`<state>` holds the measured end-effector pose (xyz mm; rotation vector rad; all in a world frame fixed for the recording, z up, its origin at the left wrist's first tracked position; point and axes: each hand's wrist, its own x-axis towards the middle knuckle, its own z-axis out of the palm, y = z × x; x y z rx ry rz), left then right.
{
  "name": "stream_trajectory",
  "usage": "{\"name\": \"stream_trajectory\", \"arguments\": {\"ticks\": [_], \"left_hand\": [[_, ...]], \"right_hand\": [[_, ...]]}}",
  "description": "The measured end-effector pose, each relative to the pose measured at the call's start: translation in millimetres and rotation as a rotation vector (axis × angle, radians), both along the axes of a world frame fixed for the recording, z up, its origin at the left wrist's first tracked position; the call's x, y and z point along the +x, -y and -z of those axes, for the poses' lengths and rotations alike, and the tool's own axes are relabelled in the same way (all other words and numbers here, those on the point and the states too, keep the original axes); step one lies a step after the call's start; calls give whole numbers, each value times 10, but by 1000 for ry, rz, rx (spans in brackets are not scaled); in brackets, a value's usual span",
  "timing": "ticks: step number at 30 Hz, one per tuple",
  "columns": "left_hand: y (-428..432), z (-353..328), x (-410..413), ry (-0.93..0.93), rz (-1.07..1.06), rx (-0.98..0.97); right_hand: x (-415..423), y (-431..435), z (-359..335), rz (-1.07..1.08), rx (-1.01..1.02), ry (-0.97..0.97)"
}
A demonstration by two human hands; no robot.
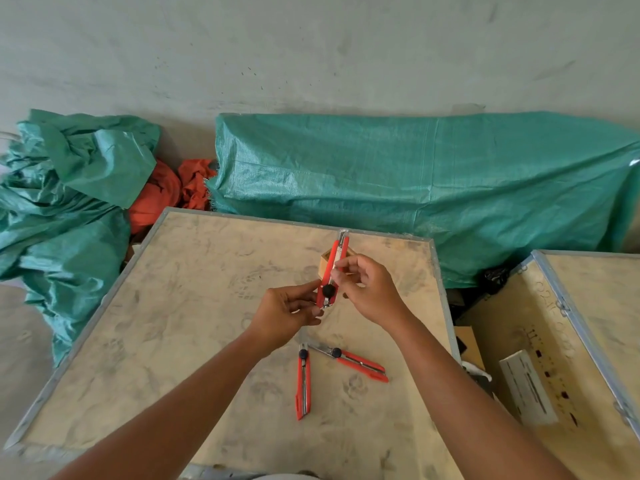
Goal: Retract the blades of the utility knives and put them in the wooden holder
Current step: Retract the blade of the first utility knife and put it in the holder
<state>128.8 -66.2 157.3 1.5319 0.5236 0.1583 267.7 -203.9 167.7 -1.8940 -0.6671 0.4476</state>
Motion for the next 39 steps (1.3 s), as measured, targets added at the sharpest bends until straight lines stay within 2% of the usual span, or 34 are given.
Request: {"name": "stream_trajectory", "arguments": {"ticks": [4, 12, 16, 20, 24, 31, 39], "left_hand": [[-5, 70, 210, -59, 34, 26], [-150, 229, 1053, -103, -19, 262], [-251, 452, 1423, -280, -65, 405], [-285, 643, 1706, -444, 24, 574], [-314, 864, 1852, -545, 64, 551], [-323, 1013, 1922, -499, 49, 532], [-320, 981, 1900, -463, 30, 513]], "right_hand": [[287, 23, 82, 39, -11, -54], [1106, -105, 101, 92, -30, -9], [1446, -245, 309, 188, -79, 41], [1627, -420, 569, 217, -145, 100], [1672, -564, 825, 207, -193, 149], [1644, -609, 1123, 150, -254, 233], [1547, -604, 1137, 172, -242, 192]]}}
